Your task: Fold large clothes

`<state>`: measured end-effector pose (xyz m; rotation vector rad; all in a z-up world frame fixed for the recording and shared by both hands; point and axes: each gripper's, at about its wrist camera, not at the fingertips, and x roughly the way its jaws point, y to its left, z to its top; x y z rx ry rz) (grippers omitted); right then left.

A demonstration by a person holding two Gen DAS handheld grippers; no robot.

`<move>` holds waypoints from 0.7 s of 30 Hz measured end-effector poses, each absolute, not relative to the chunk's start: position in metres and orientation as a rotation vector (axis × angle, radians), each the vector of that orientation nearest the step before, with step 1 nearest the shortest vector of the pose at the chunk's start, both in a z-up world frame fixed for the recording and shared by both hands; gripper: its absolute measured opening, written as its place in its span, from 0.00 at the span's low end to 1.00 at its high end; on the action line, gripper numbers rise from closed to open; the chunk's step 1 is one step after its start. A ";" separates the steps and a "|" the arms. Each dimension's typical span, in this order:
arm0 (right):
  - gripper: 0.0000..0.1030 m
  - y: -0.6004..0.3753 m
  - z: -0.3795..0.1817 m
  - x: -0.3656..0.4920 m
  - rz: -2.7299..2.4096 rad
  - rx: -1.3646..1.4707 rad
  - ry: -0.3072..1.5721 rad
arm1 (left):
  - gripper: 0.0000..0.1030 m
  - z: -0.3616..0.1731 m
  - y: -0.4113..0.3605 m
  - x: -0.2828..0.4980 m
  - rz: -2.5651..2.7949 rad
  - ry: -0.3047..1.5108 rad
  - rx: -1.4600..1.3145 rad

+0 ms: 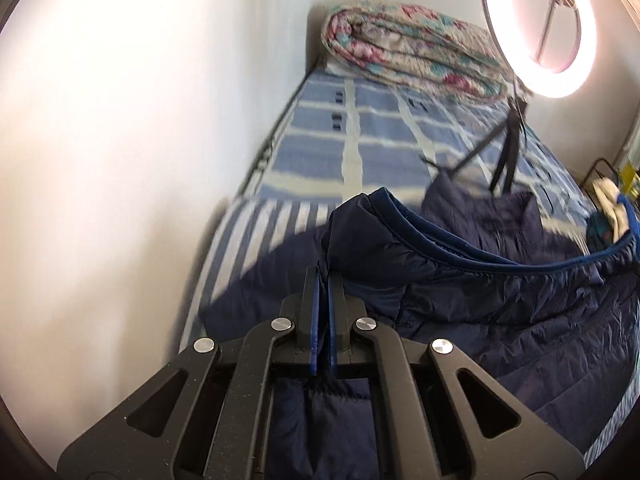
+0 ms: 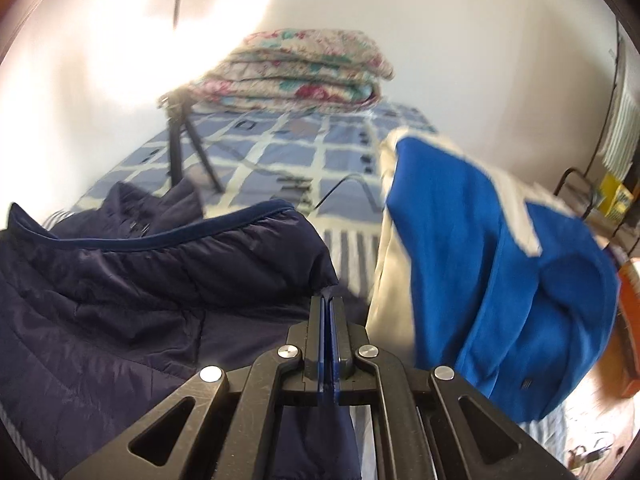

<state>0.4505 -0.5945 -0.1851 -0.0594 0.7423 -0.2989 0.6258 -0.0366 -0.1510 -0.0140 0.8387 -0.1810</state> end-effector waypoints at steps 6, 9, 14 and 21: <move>0.00 -0.589 -0.188 0.495 -0.388 -0.143 0.746 | 0.01 -0.154 -0.057 0.669 -0.124 0.819 -0.009; 0.00 -0.587 -0.203 0.513 -0.414 -0.180 0.769 | 0.01 -0.173 -0.068 0.688 -0.086 0.846 0.004; 0.00 -0.582 -0.235 0.533 -0.437 -0.267 0.827 | 0.01 -0.206 -0.074 0.703 -0.045 0.888 0.010; 0.00 -0.588 -0.262 0.542 -0.456 -0.263 0.906 | 0.16 -0.233 -0.080 0.710 -0.019 0.937 0.028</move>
